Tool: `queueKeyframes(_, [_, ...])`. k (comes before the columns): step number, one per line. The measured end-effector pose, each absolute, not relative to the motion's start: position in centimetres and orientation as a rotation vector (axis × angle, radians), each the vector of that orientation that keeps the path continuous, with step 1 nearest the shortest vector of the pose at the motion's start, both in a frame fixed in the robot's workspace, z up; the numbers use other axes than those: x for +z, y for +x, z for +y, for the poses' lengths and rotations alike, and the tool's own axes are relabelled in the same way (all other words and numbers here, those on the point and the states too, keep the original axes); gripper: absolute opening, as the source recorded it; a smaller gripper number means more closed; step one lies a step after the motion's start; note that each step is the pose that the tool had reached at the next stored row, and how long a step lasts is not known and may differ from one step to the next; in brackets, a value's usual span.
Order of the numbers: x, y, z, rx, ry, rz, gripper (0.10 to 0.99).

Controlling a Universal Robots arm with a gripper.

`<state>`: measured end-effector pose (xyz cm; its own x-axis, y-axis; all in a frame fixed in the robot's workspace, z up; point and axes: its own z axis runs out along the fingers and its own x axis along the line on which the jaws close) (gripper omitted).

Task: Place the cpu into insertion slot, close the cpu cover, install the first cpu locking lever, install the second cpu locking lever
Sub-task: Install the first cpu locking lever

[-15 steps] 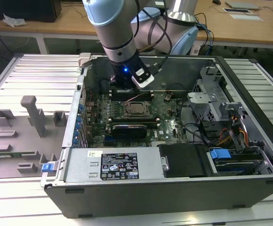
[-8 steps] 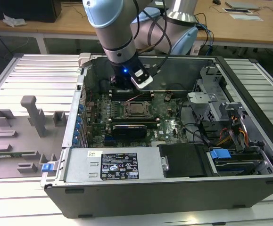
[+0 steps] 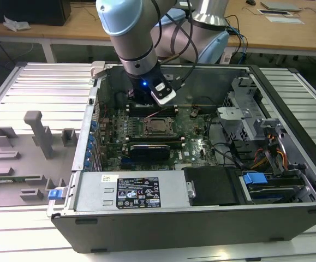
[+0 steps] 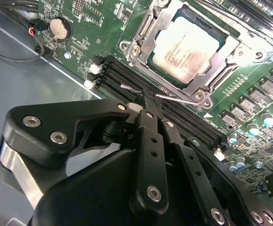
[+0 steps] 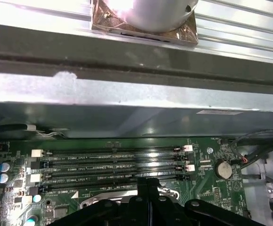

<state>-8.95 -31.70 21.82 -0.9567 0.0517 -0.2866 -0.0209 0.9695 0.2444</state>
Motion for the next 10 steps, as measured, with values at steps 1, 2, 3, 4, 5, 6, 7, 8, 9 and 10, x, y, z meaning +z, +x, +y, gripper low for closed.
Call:
queueKeyframes(1, [21.74, -8.95, -31.7, 0.358, 0.023, 2.824, 0.106])
queueKeyframes(2, [21.67, -8.95, -31.7, 0.36, 0.024, 2.823, 0.106])
queueKeyframes(3, [21.53, -8.95, -31.7, 0.361, 0.024, 2.823, 0.106])
queueKeyframes(4, [21.39, -8.95, -31.7, 0.36, 0.029, 2.823, 0.106])
queueKeyframes(5, [21.3, -8.94, -31.7, 0.358, 0.041, 2.822, 0.106])
queueKeyframes(6, [21.22, -8.94, -31.7, 0.355, 0.06, 2.82, 0.106])
queueKeyframes(7, [21.11, -8.94, -31.68, 0.351, 0.084, 2.818, 0.106])
queueKeyframes(8, [21.05, -8.93, -31.64, 0.349, 0.093, 2.818, 0.106])
queueKeyframes(9, [20.99, -8.92, -31.58, 0.348, 0.102, 2.818, 0.106])
queueKeyframes(10, [20.94, -8.91, -31.53, 0.348, 0.107, 2.818, 0.106])
